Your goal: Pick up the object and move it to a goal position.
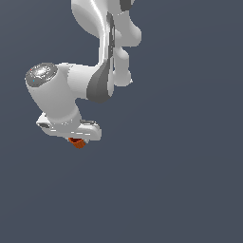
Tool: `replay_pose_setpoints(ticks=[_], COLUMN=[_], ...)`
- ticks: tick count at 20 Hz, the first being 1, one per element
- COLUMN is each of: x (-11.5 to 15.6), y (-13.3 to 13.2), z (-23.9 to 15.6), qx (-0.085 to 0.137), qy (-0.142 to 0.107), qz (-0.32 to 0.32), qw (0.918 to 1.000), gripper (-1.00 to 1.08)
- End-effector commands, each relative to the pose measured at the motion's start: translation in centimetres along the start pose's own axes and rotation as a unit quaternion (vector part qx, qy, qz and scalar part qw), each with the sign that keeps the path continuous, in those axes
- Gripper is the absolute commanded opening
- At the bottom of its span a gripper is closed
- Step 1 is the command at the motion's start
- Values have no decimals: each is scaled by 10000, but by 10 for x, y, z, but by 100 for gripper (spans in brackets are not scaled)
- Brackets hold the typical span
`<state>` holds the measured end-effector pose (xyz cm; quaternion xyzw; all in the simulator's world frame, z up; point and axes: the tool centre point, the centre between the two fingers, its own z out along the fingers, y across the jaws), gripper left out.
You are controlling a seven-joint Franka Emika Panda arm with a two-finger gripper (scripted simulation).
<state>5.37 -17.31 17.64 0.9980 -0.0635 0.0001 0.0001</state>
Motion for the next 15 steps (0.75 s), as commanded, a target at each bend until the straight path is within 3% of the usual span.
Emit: replay_pose_setpoints(ticks=[1, 15], x=[9, 27], y=[5, 16], z=[-8, -23], qx=[0, 0], qy=[1, 1], qz=[-3, -3], qw=[10000, 10000], gripper=[-100, -100])
